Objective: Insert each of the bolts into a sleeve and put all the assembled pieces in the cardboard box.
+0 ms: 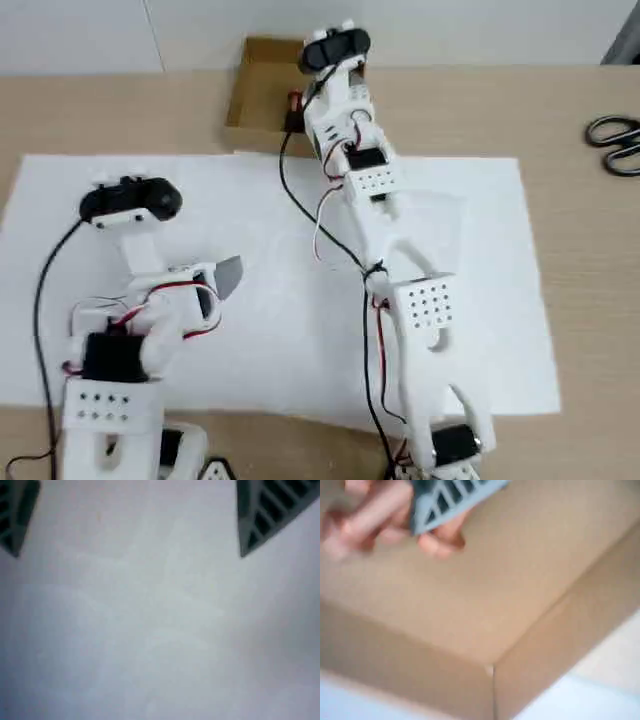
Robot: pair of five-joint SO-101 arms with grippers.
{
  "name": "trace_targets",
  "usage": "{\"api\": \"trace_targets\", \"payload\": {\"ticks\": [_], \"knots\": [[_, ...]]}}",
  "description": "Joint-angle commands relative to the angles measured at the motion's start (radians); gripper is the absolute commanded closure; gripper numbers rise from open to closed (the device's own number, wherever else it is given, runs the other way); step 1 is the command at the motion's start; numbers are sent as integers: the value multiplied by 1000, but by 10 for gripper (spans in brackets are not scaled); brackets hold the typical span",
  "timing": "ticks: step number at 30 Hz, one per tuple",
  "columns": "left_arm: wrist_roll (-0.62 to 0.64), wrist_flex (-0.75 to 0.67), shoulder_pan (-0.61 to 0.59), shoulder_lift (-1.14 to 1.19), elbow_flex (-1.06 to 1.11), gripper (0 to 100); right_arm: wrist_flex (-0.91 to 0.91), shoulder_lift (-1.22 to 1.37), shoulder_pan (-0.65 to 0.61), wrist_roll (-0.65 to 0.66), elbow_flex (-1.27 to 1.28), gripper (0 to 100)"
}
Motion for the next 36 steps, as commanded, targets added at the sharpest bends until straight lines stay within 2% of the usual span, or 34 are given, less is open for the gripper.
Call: {"api": "trace_targets", "payload": {"ticks": [1, 12, 19, 24, 31, 36], "knots": [[-6, -3, -3, -9, -8, 735, 33, -25, 19, -3, -132, 739], [-9, 3, -3, -11, -88, 735, 702, -208, 13, -3, -796, 739], [-9, 31, -3, -20, -196, 735, 1093, -532, 1, -3, -783, 738], [-9, 83, 3, -198, -236, 735, 1372, -786, -22, -3, -783, 738], [-9, 44, 5, -571, -151, 735, 1399, -1118, -24, -3, -763, 739], [-9, -43, 3, -799, 12, 735, 1403, -1325, 41, -5, -586, 739]]}}
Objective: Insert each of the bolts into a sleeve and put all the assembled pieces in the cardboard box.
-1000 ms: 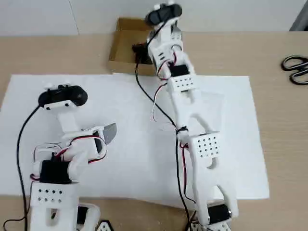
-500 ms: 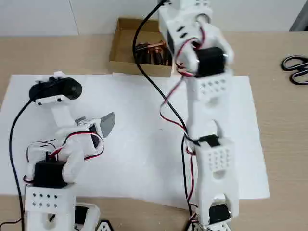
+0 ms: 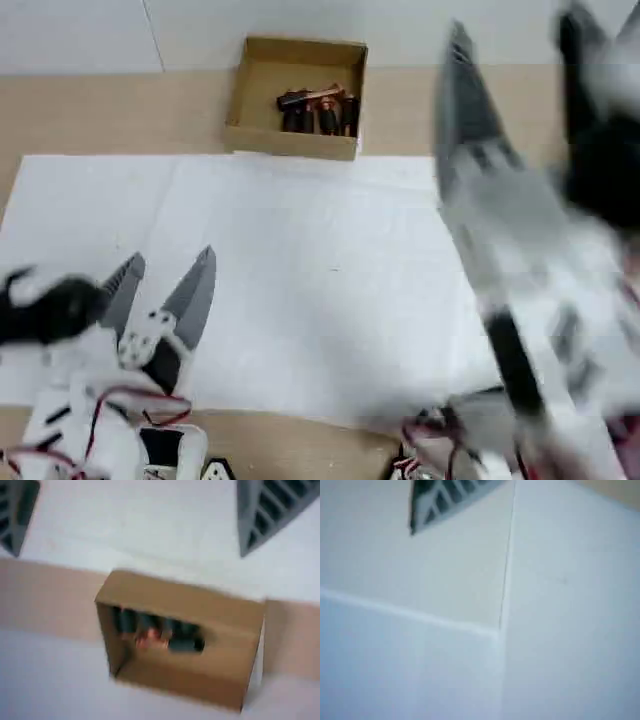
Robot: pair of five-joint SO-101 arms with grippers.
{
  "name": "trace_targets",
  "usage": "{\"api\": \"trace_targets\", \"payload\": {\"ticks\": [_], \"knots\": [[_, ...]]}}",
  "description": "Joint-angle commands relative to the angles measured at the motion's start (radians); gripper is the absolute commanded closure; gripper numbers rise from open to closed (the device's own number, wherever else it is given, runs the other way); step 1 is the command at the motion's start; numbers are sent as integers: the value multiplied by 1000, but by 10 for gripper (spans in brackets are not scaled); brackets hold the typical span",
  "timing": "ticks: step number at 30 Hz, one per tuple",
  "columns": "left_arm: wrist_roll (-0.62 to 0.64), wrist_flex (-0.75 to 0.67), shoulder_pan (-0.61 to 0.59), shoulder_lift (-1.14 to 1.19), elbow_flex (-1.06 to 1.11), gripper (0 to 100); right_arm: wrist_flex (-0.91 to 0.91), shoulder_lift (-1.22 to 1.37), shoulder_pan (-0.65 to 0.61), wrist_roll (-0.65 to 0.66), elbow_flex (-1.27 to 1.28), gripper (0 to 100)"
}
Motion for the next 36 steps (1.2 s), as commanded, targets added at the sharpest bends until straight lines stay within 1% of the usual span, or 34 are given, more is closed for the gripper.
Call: {"api": "trace_targets", "payload": {"ticks": [1, 4, 6, 12, 14, 17, 21, 25, 28, 30, 34, 36], "knots": [[-9, -83, 2, -110, 77, 737, 7, -143, 56, -5, 172, 739], [-9, -92, -3, -83, 85, 738, 5, -294, 101, -6, 422, 739], [-8, -100, 0, -83, 90, 738, 2, -406, 107, -8, 631, 739], [-8, -164, -3, -83, 188, 738, -10, -762, 108, -9, 1335, 739], [-8, -187, -3, -83, 234, 738, -48, -878, 108, -6, 1571, 739], [-8, -226, -3, -83, 298, 738, -176, -1055, 110, -5, 1921, 739], [-8, -281, -3, -83, 387, 738, -420, -1291, 111, -5, 2375, 738], [-8, -290, -3, -83, 452, 738, -598, -1501, 111, -3, 2759, 738], [-8, -290, -3, -83, 509, 738, -625, -1633, 113, -3, 2952, 738], [-8, -290, -3, -83, 545, 738, -628, -1672, 128, -3, 3032, 738], [-8, -290, -3, -83, 619, 738, -636, -1646, 196, -6, 3049, 738], [-9, -290, -3, -83, 661, 738, -668, -1646, 229, -5, 3063, 738]]}}
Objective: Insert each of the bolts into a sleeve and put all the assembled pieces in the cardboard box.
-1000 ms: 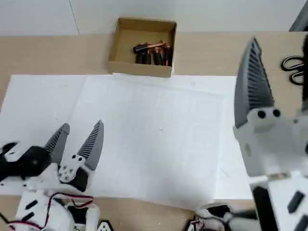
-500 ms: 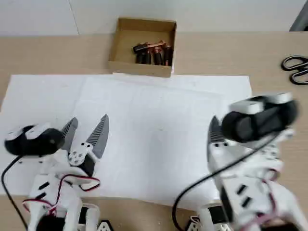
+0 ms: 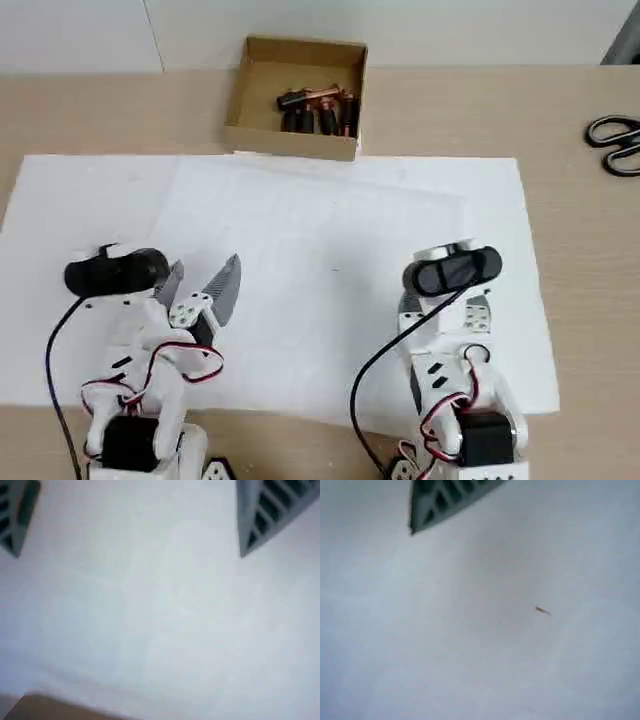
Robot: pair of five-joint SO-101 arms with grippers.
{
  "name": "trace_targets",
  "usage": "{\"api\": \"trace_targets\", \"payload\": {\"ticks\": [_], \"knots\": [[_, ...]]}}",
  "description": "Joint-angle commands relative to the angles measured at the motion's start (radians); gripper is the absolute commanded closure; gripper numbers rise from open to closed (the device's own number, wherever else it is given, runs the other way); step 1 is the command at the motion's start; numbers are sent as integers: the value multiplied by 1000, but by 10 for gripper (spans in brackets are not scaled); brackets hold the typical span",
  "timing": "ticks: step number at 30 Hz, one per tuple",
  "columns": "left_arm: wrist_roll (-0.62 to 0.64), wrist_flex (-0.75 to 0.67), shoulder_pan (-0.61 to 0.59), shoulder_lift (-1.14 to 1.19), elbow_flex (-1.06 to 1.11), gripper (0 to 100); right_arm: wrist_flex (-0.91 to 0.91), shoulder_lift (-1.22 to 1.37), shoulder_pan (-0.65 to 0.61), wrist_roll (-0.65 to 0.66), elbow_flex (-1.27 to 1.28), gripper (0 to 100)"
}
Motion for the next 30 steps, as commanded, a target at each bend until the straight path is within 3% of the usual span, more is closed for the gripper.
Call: {"api": "trace_targets", "payload": {"ticks": [1, 6, 10, 30], "knots": [[-9, -26, -2, -6, 48, 738, -65, -7, 62, -5, 23, 738], [-15, -26, 5, -6, 110, 738, -151, -7, 107, -8, 137, 738], [-95, -41, 5, -6, 176, 739, -188, -7, 110, -9, 216, 738], [-110, -54, 3, -6, 180, 739, -163, -5, 107, -9, 218, 738]]}}
